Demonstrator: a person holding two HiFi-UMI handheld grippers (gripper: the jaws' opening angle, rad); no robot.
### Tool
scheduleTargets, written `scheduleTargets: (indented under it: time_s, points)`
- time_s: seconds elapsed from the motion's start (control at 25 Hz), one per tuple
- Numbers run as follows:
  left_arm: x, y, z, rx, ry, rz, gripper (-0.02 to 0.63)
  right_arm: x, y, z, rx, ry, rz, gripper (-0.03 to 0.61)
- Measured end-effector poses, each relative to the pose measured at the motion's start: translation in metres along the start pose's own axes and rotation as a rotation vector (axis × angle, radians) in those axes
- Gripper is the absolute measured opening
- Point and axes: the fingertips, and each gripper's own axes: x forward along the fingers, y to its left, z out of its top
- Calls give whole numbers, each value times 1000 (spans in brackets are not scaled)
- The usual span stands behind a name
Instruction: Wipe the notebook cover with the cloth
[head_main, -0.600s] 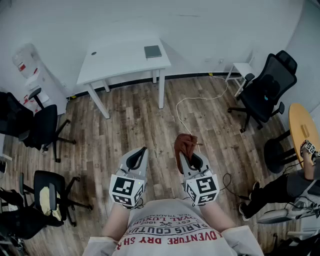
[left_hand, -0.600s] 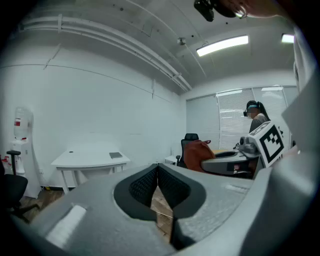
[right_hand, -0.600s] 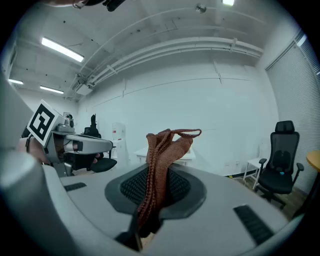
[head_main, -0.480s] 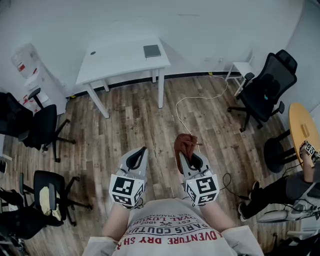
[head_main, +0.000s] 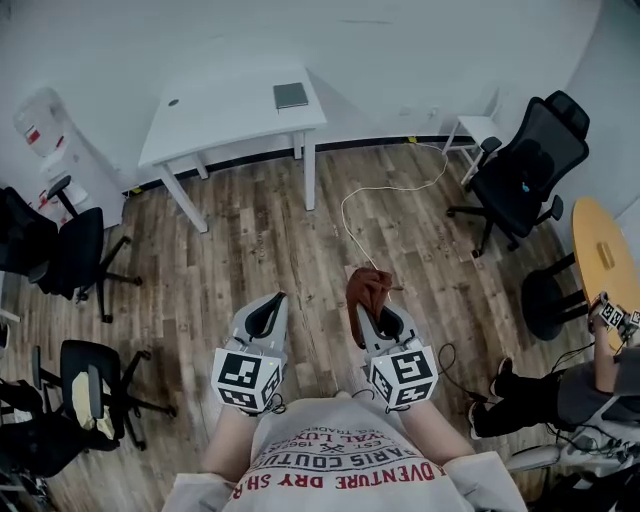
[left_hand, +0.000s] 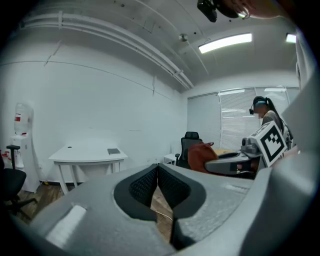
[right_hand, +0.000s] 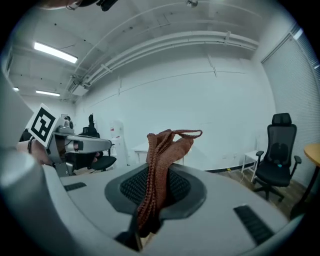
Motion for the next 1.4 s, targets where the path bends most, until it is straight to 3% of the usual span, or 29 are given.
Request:
scheduleTargets:
  time_s: [0.2, 0.4, 0.76, 1.08, 1.4]
  points:
    - [19, -33, -4, 1, 1, -13, 9, -16, -25, -5, -58, 14, 12, 74]
    - [27, -56, -13, -33, 25, -31, 11, -25, -49, -23, -33, 58, 9, 74]
    - [64, -23, -18, -67, 49, -2, 11, 11, -72, -32, -3, 88, 5, 74]
    - [155, 49, -1, -69, 37, -69, 11, 107, -105, -14, -27, 120, -56, 74]
    - [256, 179, 55, -26, 8, -81, 11, 259, -130, 56, -82, 110, -86, 75]
